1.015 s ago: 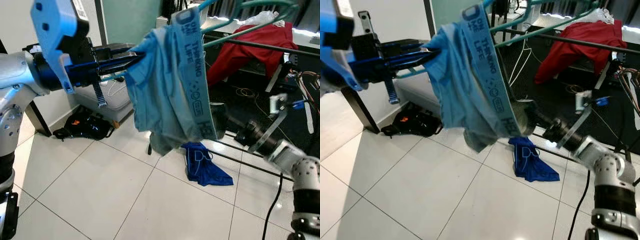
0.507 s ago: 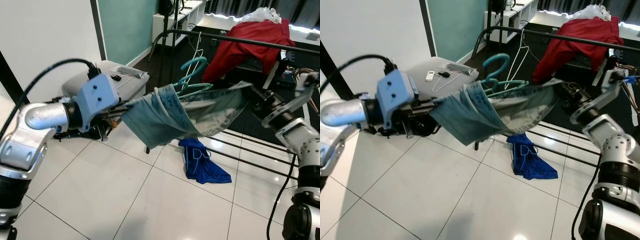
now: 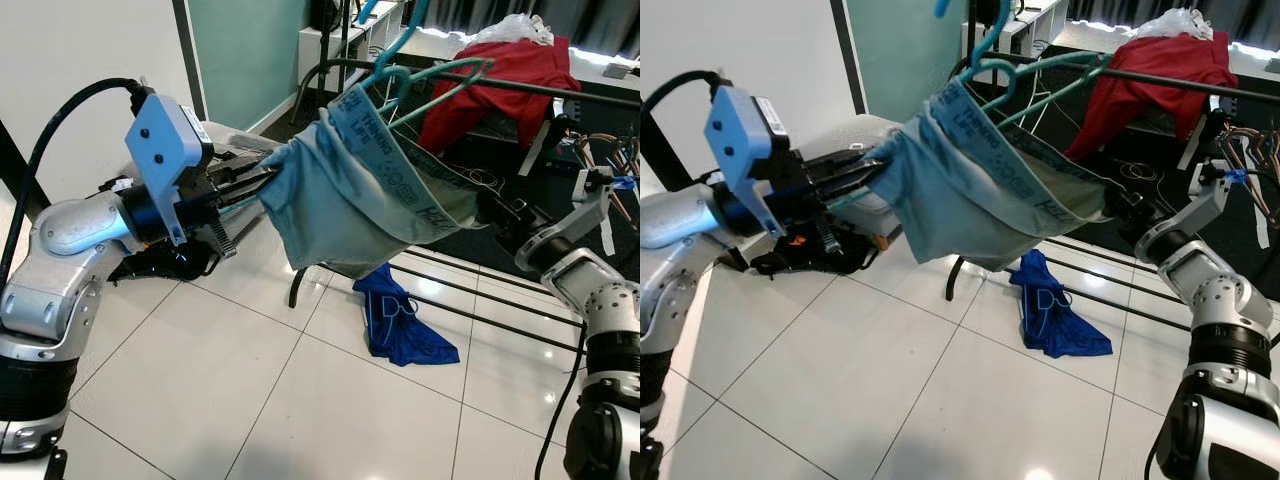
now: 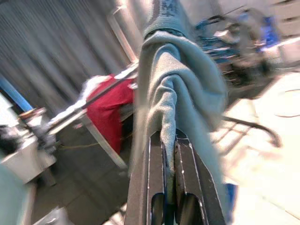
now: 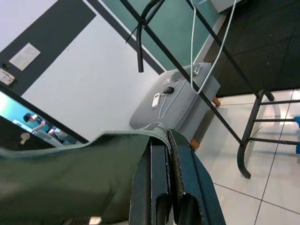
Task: Hang hanger
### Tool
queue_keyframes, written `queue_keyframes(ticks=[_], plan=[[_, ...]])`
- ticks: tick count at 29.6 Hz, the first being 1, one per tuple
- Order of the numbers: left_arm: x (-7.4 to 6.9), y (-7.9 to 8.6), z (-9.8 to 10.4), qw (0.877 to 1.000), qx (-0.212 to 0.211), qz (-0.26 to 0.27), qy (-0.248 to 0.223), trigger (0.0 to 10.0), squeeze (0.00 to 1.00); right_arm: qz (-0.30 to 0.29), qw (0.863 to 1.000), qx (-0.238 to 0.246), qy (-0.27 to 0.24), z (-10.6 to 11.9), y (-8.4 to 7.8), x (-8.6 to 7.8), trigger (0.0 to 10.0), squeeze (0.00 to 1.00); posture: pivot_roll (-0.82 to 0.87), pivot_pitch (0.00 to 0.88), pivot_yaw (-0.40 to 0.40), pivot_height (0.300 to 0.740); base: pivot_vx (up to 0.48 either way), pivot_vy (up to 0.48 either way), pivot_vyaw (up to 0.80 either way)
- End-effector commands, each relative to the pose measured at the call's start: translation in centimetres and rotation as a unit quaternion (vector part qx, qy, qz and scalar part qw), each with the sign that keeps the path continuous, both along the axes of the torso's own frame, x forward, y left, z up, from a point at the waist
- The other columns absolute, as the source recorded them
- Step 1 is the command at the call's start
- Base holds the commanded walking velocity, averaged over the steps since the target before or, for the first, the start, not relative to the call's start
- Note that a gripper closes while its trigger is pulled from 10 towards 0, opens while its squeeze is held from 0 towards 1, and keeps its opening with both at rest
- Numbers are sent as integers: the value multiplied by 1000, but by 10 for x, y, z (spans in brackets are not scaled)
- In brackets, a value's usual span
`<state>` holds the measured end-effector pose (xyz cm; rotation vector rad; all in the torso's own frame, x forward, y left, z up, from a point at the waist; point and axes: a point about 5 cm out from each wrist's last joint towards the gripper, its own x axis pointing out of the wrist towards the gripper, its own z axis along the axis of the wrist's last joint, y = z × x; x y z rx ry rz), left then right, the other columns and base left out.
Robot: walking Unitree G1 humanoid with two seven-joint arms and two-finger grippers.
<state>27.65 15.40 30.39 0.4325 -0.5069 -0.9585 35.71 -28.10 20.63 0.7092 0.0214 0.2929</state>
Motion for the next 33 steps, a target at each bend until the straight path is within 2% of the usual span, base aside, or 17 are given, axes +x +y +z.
queue_keyframes(ticks=[1,2,8,15,19,33], plan=[[-5,-6,-7,999,20,-32,17,10000,0,-7,1000,-4,-5,5,-2,2,0,0,-80,30,-38,740,0,0,0],[-10,-9,-14,997,44,-53,33,10000,0,-16,1000,-1,-9,8,-6,2,0,0,-81,32,-37,740,0,0,0],[-15,-10,-22,993,74,-75,54,10000,0,-28,999,9,-18,13,-12,2,0,0,-82,34,-35,740,0,0,0],[-9,-4,-26,992,101,-47,52,10000,0,-27,999,14,-30,20,-15,2,0,0,-83,36,-35,740,0,0,0],[-1,4,-30,990,138,-1,37,10000,0,-35,999,10,-34,25,-21,2,0,0,-87,39,-36,740,0,0,0],[2,9,-35,984,173,22,34,10000,0,-42,998,10,-43,32,-26,2,0,0,-87,41,-36,740,0,0,0]])
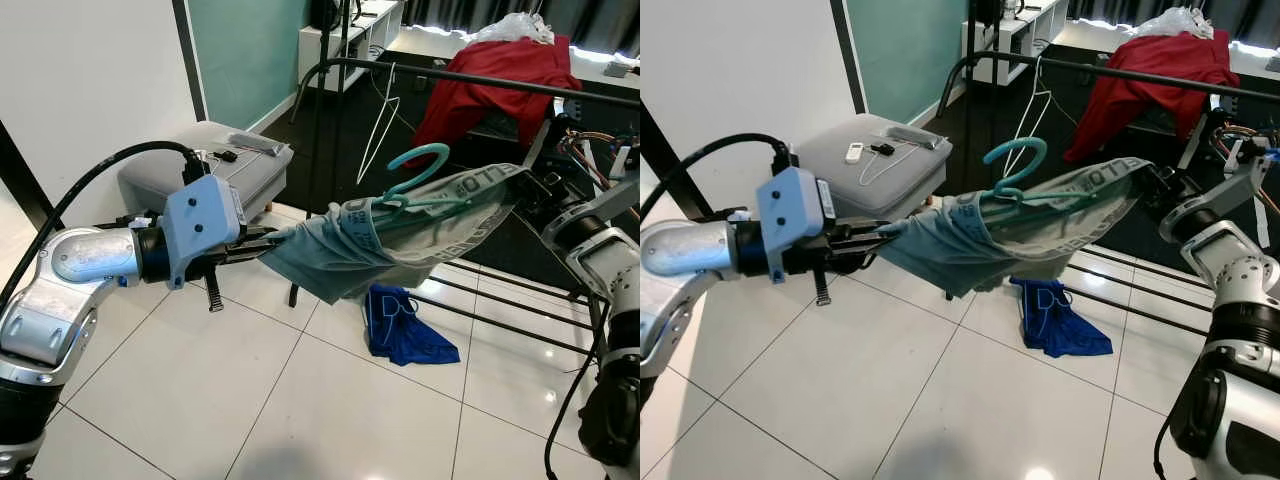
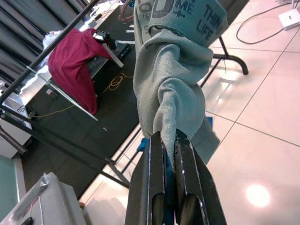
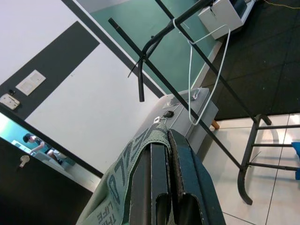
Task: Hang hanger
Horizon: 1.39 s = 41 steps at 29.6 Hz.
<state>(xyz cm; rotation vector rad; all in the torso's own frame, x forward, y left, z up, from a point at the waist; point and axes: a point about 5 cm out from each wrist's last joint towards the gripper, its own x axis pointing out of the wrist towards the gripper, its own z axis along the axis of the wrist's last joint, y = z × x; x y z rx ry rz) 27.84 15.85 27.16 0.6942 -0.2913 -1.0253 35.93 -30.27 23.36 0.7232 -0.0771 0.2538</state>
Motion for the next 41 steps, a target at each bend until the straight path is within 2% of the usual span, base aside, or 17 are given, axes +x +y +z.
queue_keyframes(ticks=[1,4,5,11,13,14,17,18,20,23,26,28,31,33,36,39,41], plan=[[1,5,-4,1000,17,10,2,10000,0,-8,1000,-3,-6,5,-4,0,0,0,-88,42,-36,740,0,0,0],[2,5,-6,1000,23,13,-1,10000,0,-4,1000,-2,-10,8,-3,1,0,0,-87,43,-37,740,0,0,0],[3,1,-8,1000,22,16,-2,10000,0,14,1000,-7,-19,13,5,3,0,0,-88,43,-36,740,0,0,0],[5,-4,-10,1000,18,24,-4,10000,0,30,999,-15,-30,20,16,6,0,0,-87,43,-33,740,0,0,0],[9,-16,-13,999,1,33,-7,10000,0,38,998,-41,-30,25,34,13,0,0,-84,44,-33,740,0,0,0],[9,-16,-13,999,1,33,-7,10000,0,38,998,-41,-30,25,34,13,0,0,-84,44,-33,740,0,0,0],[16,-35,-16,997,-47,61,-2,10000,0,43,996,-72,-16,25,65,25,0,0,-83,44,-32,740,0,0,0],[16,-35,-16,997,-47,61,-2,10000,0,43,996,-72,-16,25,65,25,0,0,-83,44,-32,740,0,0,0],[18,-43,-21,995,-64,80,5,10000,0,53,995,-81,-17,26,79,28,0,0,-82,44,-33,740,0,0,0],[19,-45,-23,994,-65,85,6,10000,0,56,995,-82,-19,27,83,29,0,0,-82,44,-33,740,0,0,0],[18,-51,-36,992,-65,102,21,10000,0,60,995,-81,-26,31,91,31,0,0,-75,47,-38,740,0,0,0],[20,-53,-48,987,-70,139,37,10000,0,54,995,-79,-30,36,94,33,0,0,-72,45,-40,740,0,0,0],[22,-53,-52,984,-71,159,41,10000,0,50,995,-77,-33,38,94,34,0,0,-73,45,-39,740,0,0,0],[27,-50,-64,976,-60,200,57,10000,0,47,995,-72,-42,44,94,34,0,0,-76,41,-39,740,0,0,0],[28,-49,-67,974,-57,211,61,10000,0,46,995,-71,-45,46,95,33,0,0,-76,41,-39,740,0,0,0],[30,-46,-75,970,-41,232,67,10000,0,45,994,-86,-51,48,94,32,0,0,-78,38,-37,740,0,0,0],[32,-35,-76,962,-36,263,67,10000,0,26,993,-103,-42,45,81,30,0,0,-77,35,-37,740,0,0,0]])
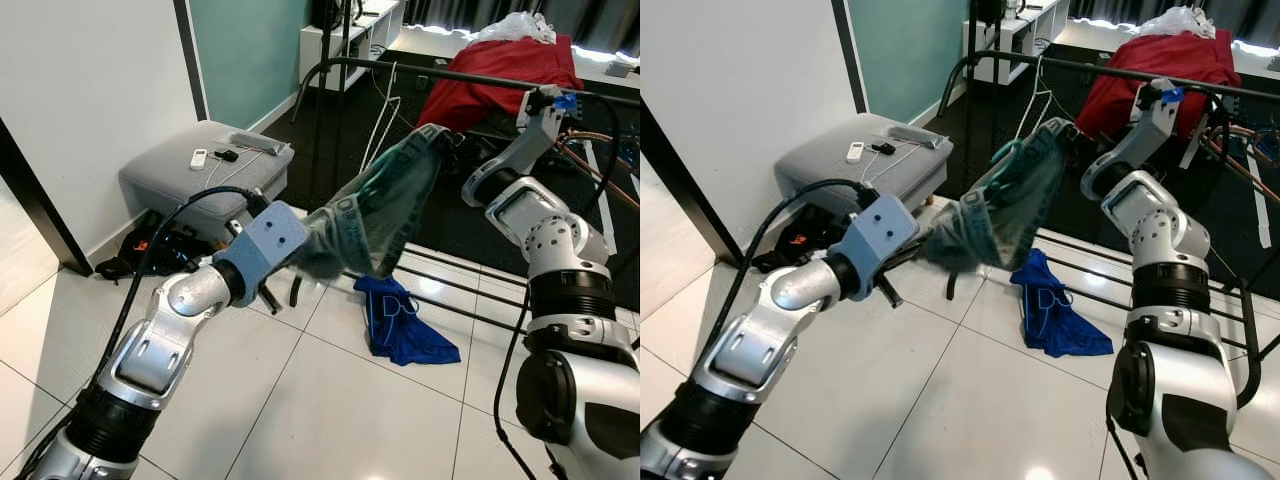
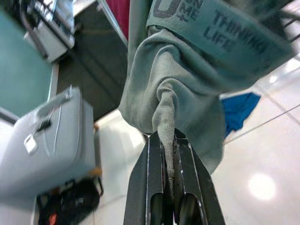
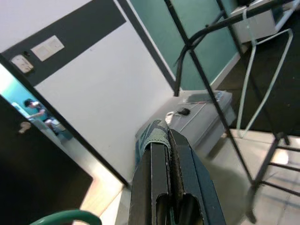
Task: Hang hanger
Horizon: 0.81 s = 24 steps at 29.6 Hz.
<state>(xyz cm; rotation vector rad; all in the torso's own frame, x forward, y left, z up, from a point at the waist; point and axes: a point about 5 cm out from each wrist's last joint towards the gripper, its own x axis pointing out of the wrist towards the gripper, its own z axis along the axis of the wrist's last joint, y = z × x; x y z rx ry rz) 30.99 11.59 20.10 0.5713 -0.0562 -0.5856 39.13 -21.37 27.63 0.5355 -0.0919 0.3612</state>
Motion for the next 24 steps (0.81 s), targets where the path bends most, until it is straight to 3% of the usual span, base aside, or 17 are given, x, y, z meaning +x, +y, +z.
queue_keyframes(ticks=[1,5,11,14,16,24], plan=[[1,8,-6,1000,11,23,9,10000,0,-15,1000,-10,-8,3,-8,-2,0,0,-77,35,-37,740,0,0,0],[6,28,0,997,7,76,4,10000,0,-30,999,-32,7,-3,-24,-6,0,0,-75,32,-34,740,0,0,0],[8,31,4,996,-7,92,-3,10000,0,5,998,-57,16,-11,-14,-10,0,0,-78,37,-32,740,0,0,0],[10,29,9,995,-23,99,-9,10000,0,42,996,-73,24,-19,0,-14,0,0,-79,39,-33,740,0,0,0],[11,30,14,992,-46,113,-17,10000,0,83,993,-79,36,-30,18,-20,0,0,-80,41,-32,740,0,0,0],[14,26,25,990,-84,112,-29,10000,0,126,984,-104,65,-54,51,-25,0,0,-79,41,-34,740,0,0,0]])
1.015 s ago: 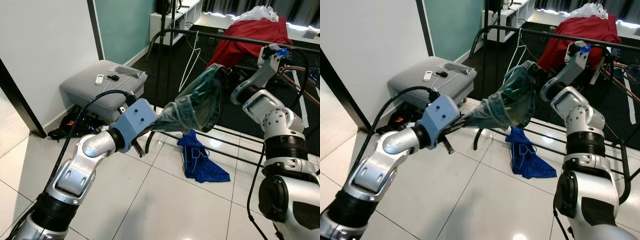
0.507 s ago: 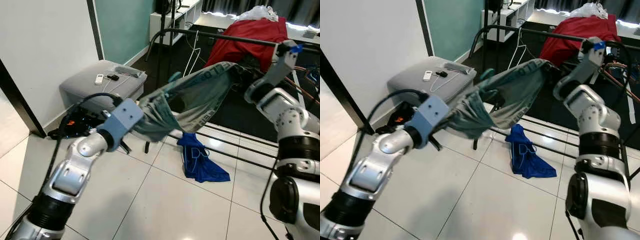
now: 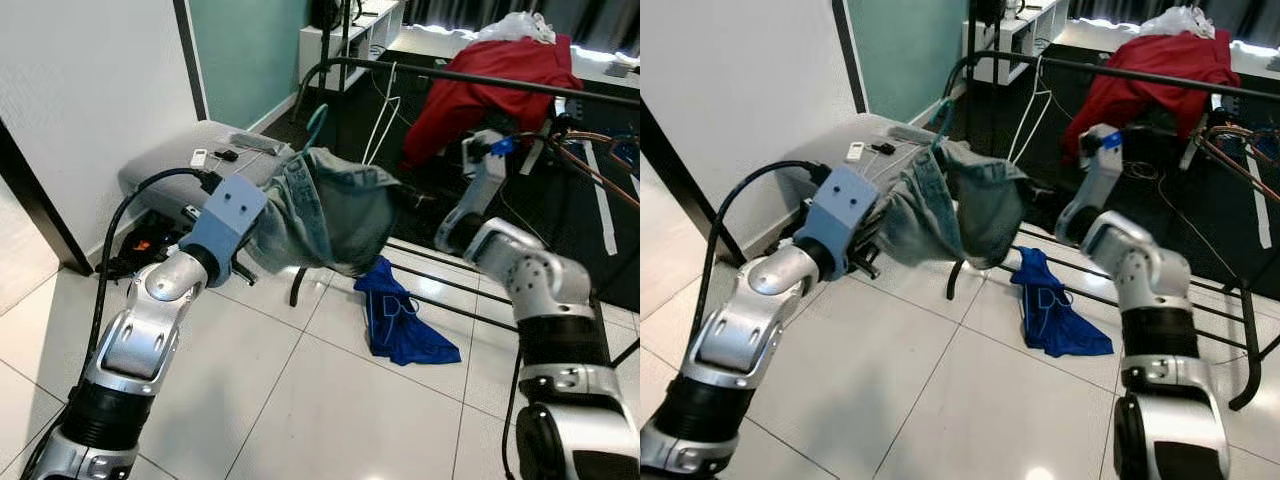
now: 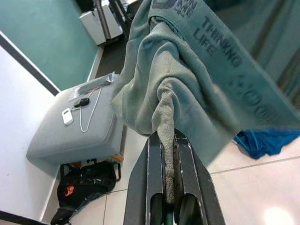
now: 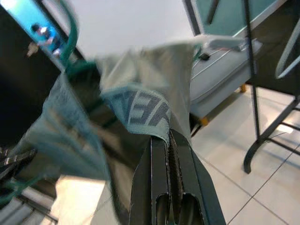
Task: Hang hanger
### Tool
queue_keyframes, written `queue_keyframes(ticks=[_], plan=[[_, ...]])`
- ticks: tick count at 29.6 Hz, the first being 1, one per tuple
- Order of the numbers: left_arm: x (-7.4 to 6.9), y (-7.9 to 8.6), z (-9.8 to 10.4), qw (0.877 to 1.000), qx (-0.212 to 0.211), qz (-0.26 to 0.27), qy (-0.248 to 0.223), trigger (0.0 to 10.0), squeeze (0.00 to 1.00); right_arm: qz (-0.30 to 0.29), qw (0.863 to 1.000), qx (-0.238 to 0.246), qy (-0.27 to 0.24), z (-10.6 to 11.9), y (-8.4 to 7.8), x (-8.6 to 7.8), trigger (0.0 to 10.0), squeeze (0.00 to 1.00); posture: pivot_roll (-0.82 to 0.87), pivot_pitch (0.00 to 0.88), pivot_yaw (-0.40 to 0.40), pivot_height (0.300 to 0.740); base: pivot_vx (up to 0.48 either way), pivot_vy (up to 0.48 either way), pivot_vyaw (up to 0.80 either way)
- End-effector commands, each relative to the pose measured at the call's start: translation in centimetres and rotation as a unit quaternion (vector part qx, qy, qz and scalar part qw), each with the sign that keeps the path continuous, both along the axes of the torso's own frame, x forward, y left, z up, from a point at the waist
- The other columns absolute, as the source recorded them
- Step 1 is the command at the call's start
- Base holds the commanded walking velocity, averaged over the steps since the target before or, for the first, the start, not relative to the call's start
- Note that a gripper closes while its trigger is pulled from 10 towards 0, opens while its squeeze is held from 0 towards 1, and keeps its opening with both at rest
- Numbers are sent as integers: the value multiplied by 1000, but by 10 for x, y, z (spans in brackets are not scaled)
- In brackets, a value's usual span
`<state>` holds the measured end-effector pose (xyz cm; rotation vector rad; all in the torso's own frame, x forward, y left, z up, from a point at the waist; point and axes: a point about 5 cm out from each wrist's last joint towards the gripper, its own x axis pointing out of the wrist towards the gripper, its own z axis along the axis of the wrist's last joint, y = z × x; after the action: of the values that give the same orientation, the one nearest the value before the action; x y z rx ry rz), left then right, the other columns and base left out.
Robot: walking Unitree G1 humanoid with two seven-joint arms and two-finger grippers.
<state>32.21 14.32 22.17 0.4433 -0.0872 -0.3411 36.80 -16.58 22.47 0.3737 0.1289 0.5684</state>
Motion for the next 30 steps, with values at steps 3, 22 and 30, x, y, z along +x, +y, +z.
queue_keyframes(ticks=[3,22,30], plan=[[1,-5,6,1000,-20,-9,-4,10000,0,3,999,-33,15,-13,11,-2,0,0,-77,41,-37,740,0,0,0],[2,9,5,998,-55,0,24,10000,0,-108,985,-130,31,-40,-35,2,10000,1000,-74,45,-43,740,0,0,0],[0,31,1,989,-141,-9,49,10000,0,28,979,-201,9,-38,-81,-29,10000,1000,-76,58,-42,740,0,0,0]])
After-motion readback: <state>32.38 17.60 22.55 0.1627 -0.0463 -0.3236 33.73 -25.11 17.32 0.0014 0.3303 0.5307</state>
